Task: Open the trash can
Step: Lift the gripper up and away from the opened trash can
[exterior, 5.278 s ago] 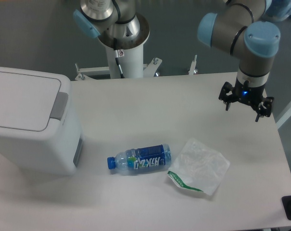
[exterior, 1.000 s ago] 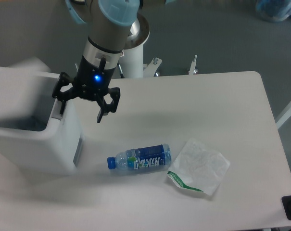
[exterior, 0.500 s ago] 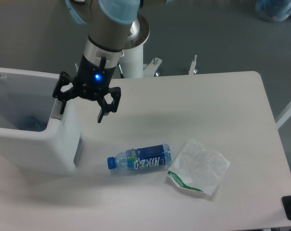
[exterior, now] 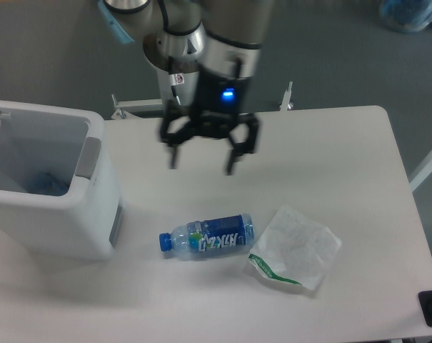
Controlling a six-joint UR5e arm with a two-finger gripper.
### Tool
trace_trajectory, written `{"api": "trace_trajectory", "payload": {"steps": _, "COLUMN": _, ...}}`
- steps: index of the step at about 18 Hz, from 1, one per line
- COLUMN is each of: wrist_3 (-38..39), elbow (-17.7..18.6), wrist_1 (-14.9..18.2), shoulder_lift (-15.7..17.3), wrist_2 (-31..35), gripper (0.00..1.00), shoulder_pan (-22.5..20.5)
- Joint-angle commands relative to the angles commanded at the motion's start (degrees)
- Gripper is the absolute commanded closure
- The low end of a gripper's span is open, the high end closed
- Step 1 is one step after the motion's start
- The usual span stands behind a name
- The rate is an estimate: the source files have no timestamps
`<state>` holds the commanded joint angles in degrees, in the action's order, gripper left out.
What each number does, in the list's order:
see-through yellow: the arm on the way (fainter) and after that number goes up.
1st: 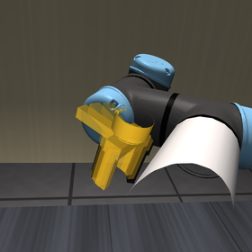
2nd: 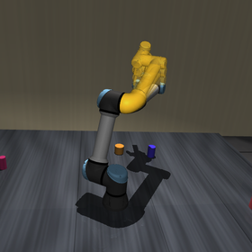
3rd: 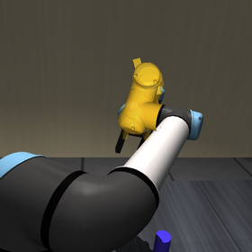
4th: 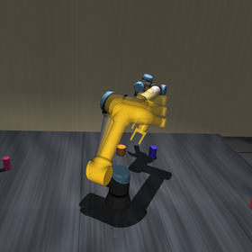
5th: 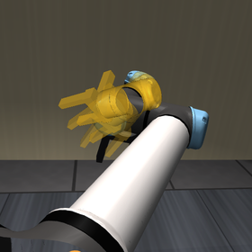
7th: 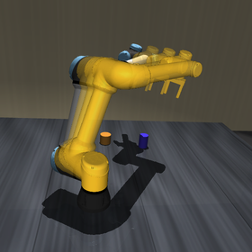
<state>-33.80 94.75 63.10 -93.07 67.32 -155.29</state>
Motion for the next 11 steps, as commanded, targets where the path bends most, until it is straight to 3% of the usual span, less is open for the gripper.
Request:
{"api": "trace_trajectory", "payload": {"steps": 3, "wrist_3": -17.38, "elbow": 0.96, "wrist_1": 0.09, "shoulder_lift": -3.16, "wrist_2": 4.28, "gripper": 0.00, "shoulder_pan": -2.38}}
{"api": "trace_trajectory", "payload": {"steps": 6, "wrist_3": -37.34, "elbow": 1.06, "wrist_1": 0.18, "shoulder_lift": -5.71, "wrist_2": 15.44, "gripper": 0.00, "shoulder_pan": -2.48}}
{"api": "trace_trajectory", "payload": {"steps": 8, "wrist_3": -43.70, "elbow": -0.69, "wrist_1": 0.09, "shoulder_lift": -9.30, "wrist_2": 17.58, "gripper": 0.00, "shoulder_pan": -2.65}}
{"api": "trace_trajectory", "payload": {"steps": 9, "wrist_3": -44.86, "elbow": -3.23, "wrist_1": 0.09, "shoulder_lift": -11.93, "wrist_2": 18.36, "gripper": 0.00, "shoulder_pan": -2.65}}
{"api": "trace_trajectory", "payload": {"steps": 11, "wrist_3": -44.95, "elbow": -3.96, "wrist_1": 0.70, "shoulder_lift": -12.92, "wrist_2": 20.56, "gripper": 0.00, "shoulder_pan": -2.65}}
